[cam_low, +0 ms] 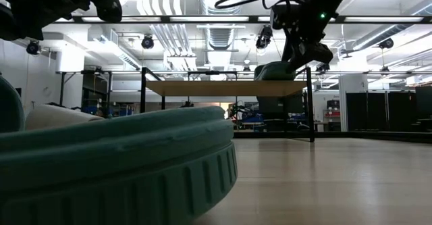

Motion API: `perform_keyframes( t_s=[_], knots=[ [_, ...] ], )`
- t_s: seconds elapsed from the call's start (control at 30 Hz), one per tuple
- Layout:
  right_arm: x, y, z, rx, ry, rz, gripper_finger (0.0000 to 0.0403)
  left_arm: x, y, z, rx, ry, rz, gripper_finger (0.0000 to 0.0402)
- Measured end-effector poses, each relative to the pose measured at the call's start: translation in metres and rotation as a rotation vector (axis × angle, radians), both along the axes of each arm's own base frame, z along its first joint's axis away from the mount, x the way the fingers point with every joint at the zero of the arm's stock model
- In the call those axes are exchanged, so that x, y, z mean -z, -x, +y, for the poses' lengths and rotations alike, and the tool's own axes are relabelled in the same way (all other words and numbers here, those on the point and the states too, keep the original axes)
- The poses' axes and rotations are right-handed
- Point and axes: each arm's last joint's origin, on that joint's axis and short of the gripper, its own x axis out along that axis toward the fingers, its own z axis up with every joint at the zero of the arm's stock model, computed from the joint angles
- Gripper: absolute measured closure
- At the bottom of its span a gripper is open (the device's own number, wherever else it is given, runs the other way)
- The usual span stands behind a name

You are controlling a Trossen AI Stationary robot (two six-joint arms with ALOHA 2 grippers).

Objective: Pick and place slides into the shelf
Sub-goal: Put the top green slide on the shelf

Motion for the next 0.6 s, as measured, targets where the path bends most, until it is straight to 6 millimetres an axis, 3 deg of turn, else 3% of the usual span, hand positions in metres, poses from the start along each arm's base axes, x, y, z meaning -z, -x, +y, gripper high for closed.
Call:
perform_keyframes(
  t_s=[0.3, 0.6],
  knots=[
    [0.01, -0.002, -0.007, 0.039, -0.007, 0.021, 0.0202, 0.0, 0.0, 0.0, 0.0, 0.0, -0.001, 0.0223],
    [0.012, -0.002, -0.007, 0.037, -0.006, 0.031, 0.0266, 0.0, 0.0, 0.0, 0.0, 0.0, -0.001, 0.0223]
  ],
)
